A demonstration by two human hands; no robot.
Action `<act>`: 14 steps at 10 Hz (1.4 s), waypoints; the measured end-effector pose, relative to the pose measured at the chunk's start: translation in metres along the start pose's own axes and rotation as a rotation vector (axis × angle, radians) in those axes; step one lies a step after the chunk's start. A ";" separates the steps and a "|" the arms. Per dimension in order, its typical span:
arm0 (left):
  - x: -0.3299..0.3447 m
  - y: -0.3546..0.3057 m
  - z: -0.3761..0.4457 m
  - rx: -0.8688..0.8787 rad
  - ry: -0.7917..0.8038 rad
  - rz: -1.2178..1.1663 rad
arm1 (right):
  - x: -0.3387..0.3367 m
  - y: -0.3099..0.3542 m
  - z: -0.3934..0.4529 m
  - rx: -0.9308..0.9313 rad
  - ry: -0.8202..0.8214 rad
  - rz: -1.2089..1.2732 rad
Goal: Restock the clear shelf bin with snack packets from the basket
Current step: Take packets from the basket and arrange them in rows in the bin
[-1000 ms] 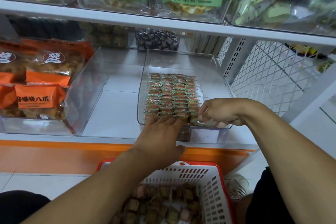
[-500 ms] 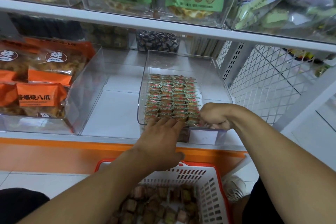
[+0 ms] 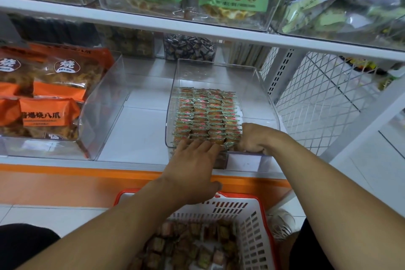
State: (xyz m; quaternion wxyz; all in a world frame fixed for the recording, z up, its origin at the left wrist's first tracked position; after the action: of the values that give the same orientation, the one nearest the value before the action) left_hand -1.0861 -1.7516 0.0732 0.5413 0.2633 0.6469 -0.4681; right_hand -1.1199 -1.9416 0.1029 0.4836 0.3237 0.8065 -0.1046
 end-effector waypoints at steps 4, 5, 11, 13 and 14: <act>-0.001 0.000 -0.001 -0.010 0.018 -0.020 | -0.009 -0.003 -0.015 0.050 0.068 0.179; -0.001 0.001 0.000 -0.009 0.023 -0.012 | -0.006 0.001 -0.019 0.052 0.023 0.152; 0.077 0.035 -0.098 -0.219 0.354 -0.312 | 0.142 0.012 -0.073 -0.507 -0.052 -0.325; 0.187 0.070 -0.151 -0.542 0.666 -0.272 | 0.285 -0.046 -0.029 -0.219 0.214 -0.322; 0.227 0.081 -0.163 -0.560 0.712 -0.323 | 0.348 -0.080 -0.012 -0.151 0.263 -0.333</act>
State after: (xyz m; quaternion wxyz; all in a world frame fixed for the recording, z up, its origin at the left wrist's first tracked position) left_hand -1.1537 -1.6101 -0.1715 0.2566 0.1475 0.9259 -0.2349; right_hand -1.2903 -1.8514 -0.1973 0.3730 0.1598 0.9105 -0.0792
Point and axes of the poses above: each hand's wrist, its own z-axis towards the middle knuckle, its own x-axis out of the palm, y = z × x, the point moved 1 cm from there along z, towards the middle knuckle, and after that the axes turned 8 degrees about -z, right-handed, at the moved point
